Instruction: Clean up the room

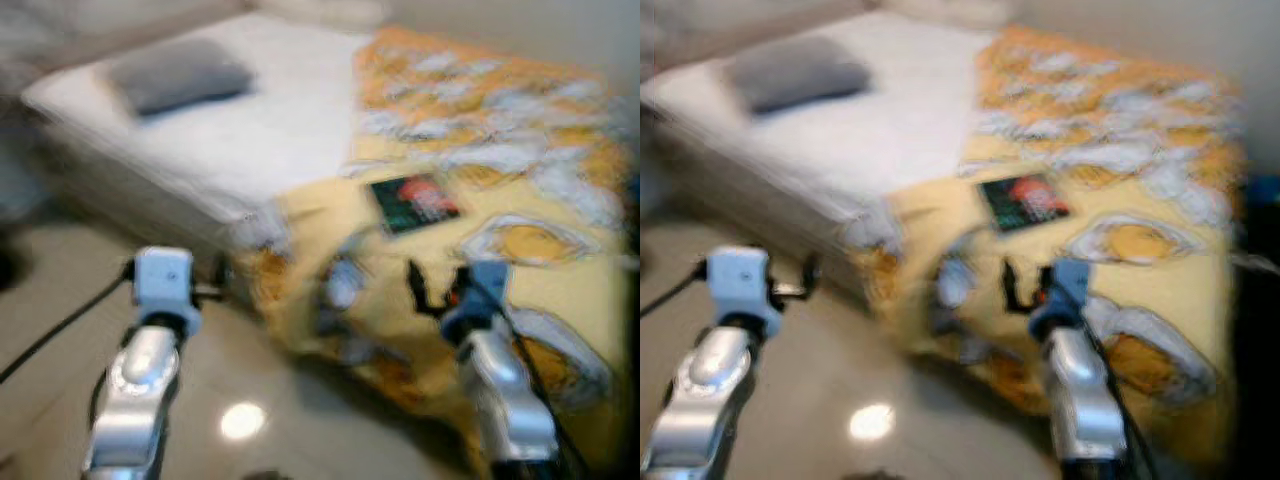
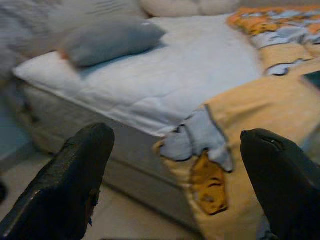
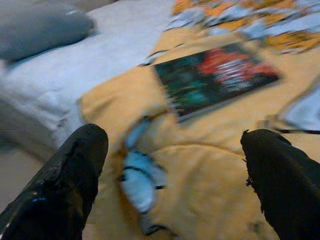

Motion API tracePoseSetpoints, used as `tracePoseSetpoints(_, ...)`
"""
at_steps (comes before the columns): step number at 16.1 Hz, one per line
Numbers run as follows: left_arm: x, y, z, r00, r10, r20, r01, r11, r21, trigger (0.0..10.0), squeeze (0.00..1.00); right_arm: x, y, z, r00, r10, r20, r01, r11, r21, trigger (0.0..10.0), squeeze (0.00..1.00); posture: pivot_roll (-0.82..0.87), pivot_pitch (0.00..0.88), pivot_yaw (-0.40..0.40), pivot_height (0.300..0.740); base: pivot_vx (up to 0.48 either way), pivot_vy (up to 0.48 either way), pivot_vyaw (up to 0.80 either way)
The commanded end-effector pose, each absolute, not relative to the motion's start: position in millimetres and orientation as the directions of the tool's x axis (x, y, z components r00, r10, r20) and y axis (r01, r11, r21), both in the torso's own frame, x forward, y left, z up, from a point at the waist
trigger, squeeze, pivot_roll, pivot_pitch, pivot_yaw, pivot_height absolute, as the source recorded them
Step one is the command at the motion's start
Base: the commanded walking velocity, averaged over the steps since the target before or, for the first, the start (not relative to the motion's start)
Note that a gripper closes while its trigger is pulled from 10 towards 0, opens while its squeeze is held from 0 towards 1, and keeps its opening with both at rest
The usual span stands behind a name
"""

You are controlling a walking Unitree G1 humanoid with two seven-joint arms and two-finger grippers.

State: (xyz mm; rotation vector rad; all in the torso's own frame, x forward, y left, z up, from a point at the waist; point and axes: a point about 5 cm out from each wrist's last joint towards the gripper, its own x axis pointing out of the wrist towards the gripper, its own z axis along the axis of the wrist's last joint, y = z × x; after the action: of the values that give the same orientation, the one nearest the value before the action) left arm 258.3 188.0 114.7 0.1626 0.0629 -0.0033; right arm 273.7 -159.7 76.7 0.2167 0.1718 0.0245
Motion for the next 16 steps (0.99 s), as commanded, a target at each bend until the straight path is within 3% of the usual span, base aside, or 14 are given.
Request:
tracePoseSetpoints(1, 259.1, 190.4, 117.6, 0.998, -0.001, -0.06, 0.012, 0.983, 0.184, 10.0, 0.06, 275.3, -154.1, 79.2, 0.986, 0.062, -0.158, -0.022, 0.97, 0.24, 10.0, 1.0, 0.08, 0.012, 0.007, 0.74, 0.244, 0.0, 0.77)
tracePoseSetpoints(16, 265.0, 190.3, 118.4, 0.998, -0.033, -0.061, 0.045, 0.979, 0.201, 10.0, 0.08, 278.3, -152.7, 79.3, 0.983, -0.043, -0.177, 0.08, 0.975, 0.209, 10.0, 1.0, 0.06, 0.039, 0.025, 0.74, 0.321, 0.0, 0.04)
